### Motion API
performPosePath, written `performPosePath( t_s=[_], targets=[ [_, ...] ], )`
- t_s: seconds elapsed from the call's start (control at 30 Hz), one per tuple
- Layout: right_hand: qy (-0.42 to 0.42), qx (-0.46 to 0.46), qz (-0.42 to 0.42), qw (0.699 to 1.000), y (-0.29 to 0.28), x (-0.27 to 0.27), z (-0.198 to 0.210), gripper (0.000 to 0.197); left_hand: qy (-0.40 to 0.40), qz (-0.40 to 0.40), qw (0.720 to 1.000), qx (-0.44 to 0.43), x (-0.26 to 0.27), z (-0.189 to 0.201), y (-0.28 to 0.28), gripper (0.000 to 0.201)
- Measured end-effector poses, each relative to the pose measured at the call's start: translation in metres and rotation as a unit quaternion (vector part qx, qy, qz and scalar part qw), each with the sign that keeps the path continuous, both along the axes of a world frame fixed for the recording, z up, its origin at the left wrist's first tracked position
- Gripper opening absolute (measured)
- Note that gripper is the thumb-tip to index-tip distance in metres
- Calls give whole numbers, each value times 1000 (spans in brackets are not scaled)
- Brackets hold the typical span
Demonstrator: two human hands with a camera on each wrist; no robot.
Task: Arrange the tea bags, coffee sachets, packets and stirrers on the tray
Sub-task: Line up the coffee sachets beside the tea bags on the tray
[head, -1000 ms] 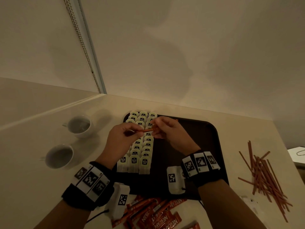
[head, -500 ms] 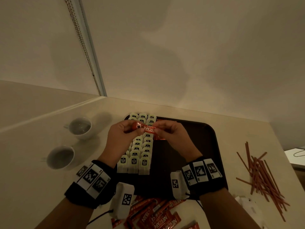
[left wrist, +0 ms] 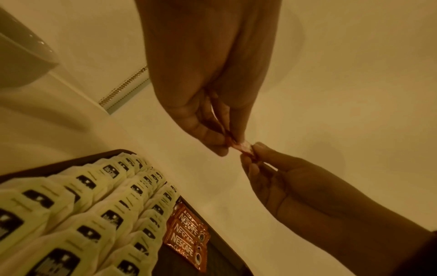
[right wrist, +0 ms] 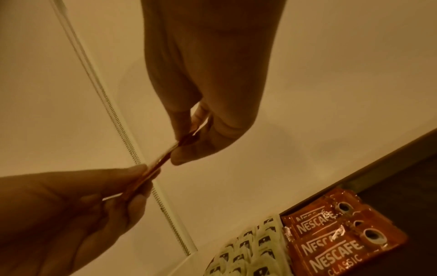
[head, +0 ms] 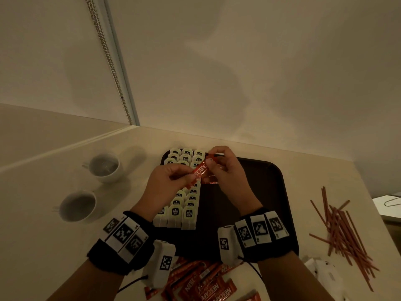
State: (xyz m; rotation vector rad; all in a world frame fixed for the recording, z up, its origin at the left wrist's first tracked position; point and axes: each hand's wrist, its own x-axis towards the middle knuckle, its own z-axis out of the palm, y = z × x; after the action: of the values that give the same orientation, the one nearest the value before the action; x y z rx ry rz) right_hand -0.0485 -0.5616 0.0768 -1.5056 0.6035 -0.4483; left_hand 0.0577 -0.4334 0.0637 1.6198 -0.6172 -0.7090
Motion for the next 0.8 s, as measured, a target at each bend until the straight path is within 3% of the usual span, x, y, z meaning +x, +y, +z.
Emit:
performPosePath(
  t_s=[0.23,0.47,0.6,0.67,0.8],
  targets=[
    [19,-8,-17,1000,-11,-5,-4,17,57,60,996,-31,2,4,-4,12],
    [79,-69,42,994,-22,-13,-9,11,71,59,996,-21,6,-1,2,14],
    [104,-83,-50,990,-47,-29,-24,10,78,6,997,28,13,-2,16,22],
    [137,-70,-87,984,-61,-40,-41,9,68,5,996,60,20,-3,28,18],
    [268,-109,-74,954,-74,-55,-80,9,83,11,993,87,26,-7,55,15]
  ],
)
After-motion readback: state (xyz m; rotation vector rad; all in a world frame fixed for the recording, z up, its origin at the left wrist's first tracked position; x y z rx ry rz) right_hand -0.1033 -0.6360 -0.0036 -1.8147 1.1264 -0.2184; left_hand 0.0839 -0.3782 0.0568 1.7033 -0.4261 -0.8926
